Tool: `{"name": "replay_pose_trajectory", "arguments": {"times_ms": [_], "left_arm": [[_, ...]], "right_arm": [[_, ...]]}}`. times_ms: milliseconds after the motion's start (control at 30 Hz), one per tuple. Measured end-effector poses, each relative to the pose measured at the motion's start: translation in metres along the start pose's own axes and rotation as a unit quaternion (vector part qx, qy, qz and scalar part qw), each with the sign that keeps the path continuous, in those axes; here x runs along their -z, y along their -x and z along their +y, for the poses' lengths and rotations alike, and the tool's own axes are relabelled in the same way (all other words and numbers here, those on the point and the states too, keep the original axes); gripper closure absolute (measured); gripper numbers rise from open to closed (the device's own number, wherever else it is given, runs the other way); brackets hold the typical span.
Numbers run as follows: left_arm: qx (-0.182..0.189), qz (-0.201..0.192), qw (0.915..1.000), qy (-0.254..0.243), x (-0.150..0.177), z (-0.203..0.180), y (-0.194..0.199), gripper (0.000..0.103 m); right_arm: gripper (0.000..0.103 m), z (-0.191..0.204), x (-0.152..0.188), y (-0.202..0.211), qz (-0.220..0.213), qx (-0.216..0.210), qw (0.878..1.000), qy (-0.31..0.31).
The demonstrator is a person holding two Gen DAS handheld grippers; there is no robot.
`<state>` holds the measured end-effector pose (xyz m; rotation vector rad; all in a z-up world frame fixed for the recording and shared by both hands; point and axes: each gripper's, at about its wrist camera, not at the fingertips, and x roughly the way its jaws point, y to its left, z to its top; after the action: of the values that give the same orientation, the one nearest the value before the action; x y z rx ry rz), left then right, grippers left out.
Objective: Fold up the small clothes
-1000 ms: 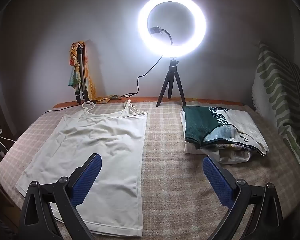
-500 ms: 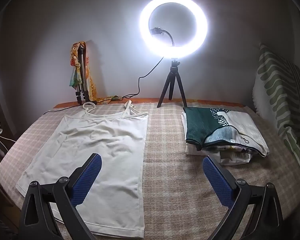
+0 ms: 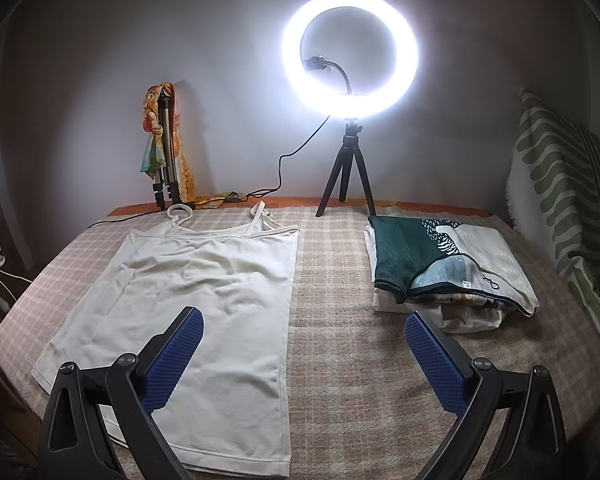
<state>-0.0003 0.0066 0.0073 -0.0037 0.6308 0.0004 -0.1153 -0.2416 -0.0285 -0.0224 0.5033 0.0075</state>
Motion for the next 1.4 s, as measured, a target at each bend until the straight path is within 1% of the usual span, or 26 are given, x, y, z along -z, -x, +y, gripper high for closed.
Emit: {"name": "replay_pose_trajectory", "arguments": {"times_ms": [1400], "left_arm": [[0.0, -0.001, 1.0, 0.001, 0.0007, 0.0, 0.0016, 0.0]], "right_arm": [[0.001, 0.0021, -0.0021, 0.0008, -0.002, 0.0, 1.0, 0.001]]}}
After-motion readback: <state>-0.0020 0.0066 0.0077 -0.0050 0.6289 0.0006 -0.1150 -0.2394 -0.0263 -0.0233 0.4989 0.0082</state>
